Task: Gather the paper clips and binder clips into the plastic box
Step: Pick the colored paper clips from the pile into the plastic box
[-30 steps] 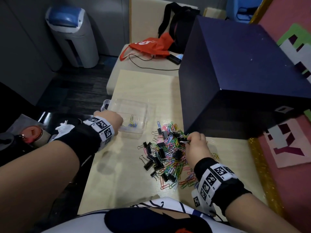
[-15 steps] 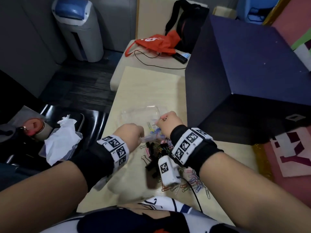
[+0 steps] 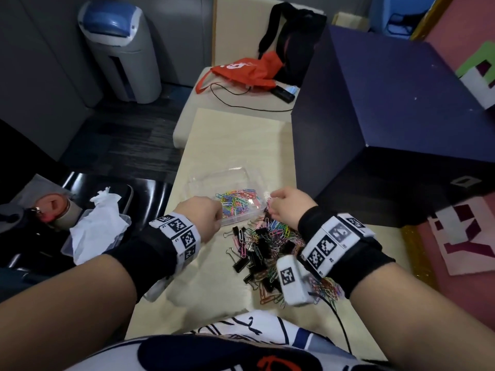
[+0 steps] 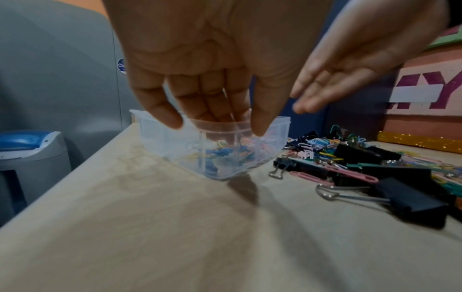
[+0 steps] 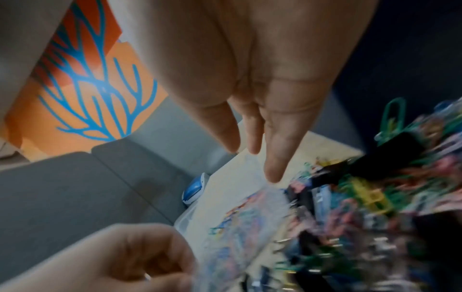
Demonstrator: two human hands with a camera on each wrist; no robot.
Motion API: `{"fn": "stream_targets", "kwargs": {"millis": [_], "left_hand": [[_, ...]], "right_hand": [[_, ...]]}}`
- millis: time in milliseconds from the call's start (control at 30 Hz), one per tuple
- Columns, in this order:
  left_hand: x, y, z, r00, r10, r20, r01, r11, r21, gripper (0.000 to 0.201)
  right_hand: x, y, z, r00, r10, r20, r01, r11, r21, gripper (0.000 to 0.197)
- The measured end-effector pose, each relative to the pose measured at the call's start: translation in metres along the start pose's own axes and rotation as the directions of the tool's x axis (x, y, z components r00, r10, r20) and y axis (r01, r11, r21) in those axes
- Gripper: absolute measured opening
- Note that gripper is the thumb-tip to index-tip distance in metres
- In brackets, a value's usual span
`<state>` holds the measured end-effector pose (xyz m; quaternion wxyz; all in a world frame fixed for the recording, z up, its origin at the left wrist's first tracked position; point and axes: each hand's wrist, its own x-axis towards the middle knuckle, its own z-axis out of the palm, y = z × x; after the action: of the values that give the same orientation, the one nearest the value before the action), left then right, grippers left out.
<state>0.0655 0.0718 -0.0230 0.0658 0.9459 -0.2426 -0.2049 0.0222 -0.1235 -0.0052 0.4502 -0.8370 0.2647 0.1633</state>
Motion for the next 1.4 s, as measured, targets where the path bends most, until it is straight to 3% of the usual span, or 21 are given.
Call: {"fn": "stream_targets", "kwargs": {"millis": [100,200,233,300,400,500,633,733,800,900,1000,1067,1133,1233,1333,1400], "left_hand": [[-0.003,0.011,0.000,0.997,0.018,-0.079,-0.014,0.998,0.058,0.023],[-0.007,0.029,0.006,0.977,0.170,-0.128,-0.158,0.982,0.102,0.027],[-0.009,0.037,0.010,0.965,0.236,-0.116,-0.224,0.969,0.108,0.028],[-0.011,0.053,0.018,0.935,0.349,-0.069,-0.340,0.933,0.116,0.031],[-0.012,0.077,0.033,0.891,0.454,0.011,-0.451,0.882,0.139,0.038],[-0.015,0.097,0.044,0.846,0.525,0.090,-0.532,0.826,0.185,0.050],[-0.013,0.106,0.048,0.886,0.438,0.151,-0.463,0.836,0.295,0.052],[-0.007,0.109,0.042,0.921,0.367,0.132,-0.390,0.860,0.329,0.045],[-0.006,0.114,0.036,0.932,0.342,0.124,-0.363,0.867,0.341,0.040],[-0.007,0.124,0.032,0.934,0.345,0.095,-0.357,0.877,0.322,0.035],[-0.009,0.138,0.036,0.917,0.383,0.111,-0.399,0.870,0.290,0.043],[-0.009,0.147,0.042,0.905,0.395,0.158,-0.425,0.863,0.274,0.053],[-0.008,0.154,0.048,0.897,0.394,0.198,-0.437,0.857,0.274,0.064],[-0.005,0.161,0.050,0.902,0.387,0.190,-0.427,0.864,0.266,0.058],[0.001,0.166,0.044,0.910,0.378,0.169,-0.412,0.865,0.286,0.041],[0.004,0.170,0.039,0.914,0.344,0.216,-0.397,0.869,0.296,0.038]], "right_hand": [[-0.015,0.029,-0.013,0.999,0.026,0.040,-0.015,0.964,-0.264,0.018],[-0.025,0.054,-0.026,0.991,0.135,-0.005,-0.105,0.743,-0.662,0.023],[-0.029,0.061,-0.029,0.984,0.170,-0.045,-0.147,0.652,-0.743,0.028],[-0.037,0.076,-0.032,0.964,0.242,-0.113,-0.236,0.575,-0.783,0.047],[-0.044,0.096,-0.032,0.981,0.188,-0.045,-0.162,0.666,-0.729,0.083],[-0.051,0.108,-0.024,0.995,0.103,0.002,-0.072,0.709,-0.702,0.088],[-0.060,0.120,-0.023,0.995,0.069,-0.067,-0.096,0.665,-0.740,0.063],[-0.059,0.118,-0.034,0.987,0.084,-0.133,-0.157,0.631,-0.760,0.066],[-0.053,0.112,-0.043,0.988,0.033,-0.152,-0.134,0.675,-0.725,0.070],[-0.039,0.108,-0.048,0.998,-0.056,-0.032,0.020,0.738,-0.675,0.087],[-0.034,0.111,-0.046,0.992,-0.002,0.125,0.088,0.718,-0.690,0.104],[-0.037,0.119,-0.045,0.994,0.008,0.112,0.076,0.689,-0.720,0.102],[-0.042,0.126,-0.046,0.997,-0.014,0.073,0.063,0.676,-0.734,0.088],[-0.049,0.132,-0.052,1.000,-0.031,0.004,0.024,0.687,-0.727,0.072],[-0.054,0.132,-0.062,0.997,0.034,-0.073,-0.075,0.727,-0.683,0.091],[-0.056,0.132,-0.064,0.993,0.112,-0.028,-0.101,0.732,-0.674,0.103]]}}
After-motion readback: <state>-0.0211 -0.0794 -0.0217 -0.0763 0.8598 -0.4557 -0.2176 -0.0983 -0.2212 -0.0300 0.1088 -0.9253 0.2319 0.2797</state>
